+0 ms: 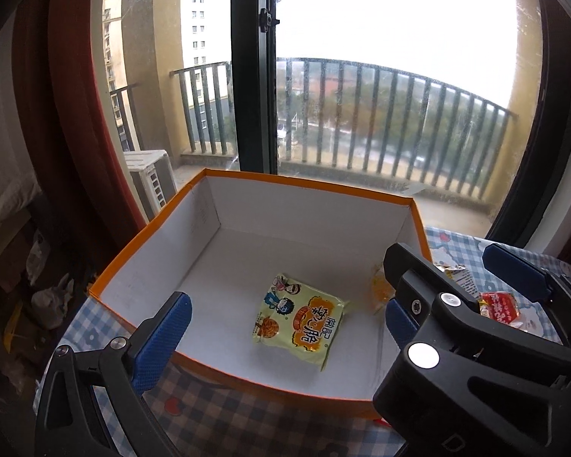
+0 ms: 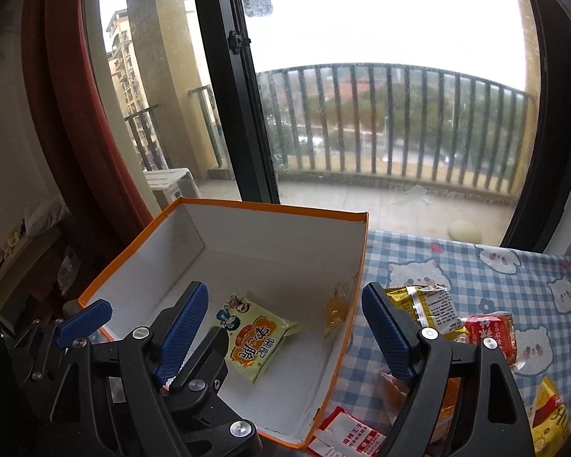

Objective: Organize snacks
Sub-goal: 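Open the left tool and drop the noodle-snack packet into the box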

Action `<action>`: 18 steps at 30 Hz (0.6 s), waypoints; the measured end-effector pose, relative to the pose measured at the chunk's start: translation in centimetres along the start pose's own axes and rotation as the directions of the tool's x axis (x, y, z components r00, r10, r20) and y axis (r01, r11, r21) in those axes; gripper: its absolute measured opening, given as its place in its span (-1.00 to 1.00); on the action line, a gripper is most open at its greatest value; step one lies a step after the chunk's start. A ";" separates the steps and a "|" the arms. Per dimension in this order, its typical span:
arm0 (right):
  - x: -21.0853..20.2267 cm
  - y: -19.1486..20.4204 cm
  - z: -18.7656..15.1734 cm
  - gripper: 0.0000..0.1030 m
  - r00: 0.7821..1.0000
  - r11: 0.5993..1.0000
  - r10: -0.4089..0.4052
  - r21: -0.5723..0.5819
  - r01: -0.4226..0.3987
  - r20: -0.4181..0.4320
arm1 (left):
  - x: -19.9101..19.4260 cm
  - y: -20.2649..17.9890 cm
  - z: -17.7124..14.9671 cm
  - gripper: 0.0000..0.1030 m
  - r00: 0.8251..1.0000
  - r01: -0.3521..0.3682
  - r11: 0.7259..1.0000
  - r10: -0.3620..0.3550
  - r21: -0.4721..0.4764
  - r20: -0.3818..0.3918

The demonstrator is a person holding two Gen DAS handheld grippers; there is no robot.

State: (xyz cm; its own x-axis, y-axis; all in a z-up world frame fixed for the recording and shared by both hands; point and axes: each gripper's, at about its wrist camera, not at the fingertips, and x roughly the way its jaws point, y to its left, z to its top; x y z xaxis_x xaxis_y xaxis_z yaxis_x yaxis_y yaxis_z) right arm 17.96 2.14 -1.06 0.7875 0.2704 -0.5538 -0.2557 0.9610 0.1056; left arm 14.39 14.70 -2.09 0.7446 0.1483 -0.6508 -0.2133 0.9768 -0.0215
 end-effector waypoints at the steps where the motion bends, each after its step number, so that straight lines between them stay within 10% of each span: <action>1: -0.6 0.0 -0.1 0.66 1.000 1.000 -0.005 -0.004 0.005 0.009 | -0.5 -0.2 -0.2 0.99 1.000 0.006 1.000 -0.006 0.000 0.010; 18: -10.5 -4.0 -3.8 0.66 0.994 0.998 -0.060 -0.014 0.062 0.097 | -8.0 -6.1 -4.4 0.99 0.988 0.106 0.990 -0.116 0.093 0.101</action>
State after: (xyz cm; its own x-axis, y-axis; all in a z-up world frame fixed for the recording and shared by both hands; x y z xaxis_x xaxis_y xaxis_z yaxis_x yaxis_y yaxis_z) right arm 8.61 -4.72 1.17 0.8520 0.2167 -0.4766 -0.2146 0.9749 0.0596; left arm 6.94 6.88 -0.10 0.8242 0.0491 -0.5642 -0.0731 0.9971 -0.0199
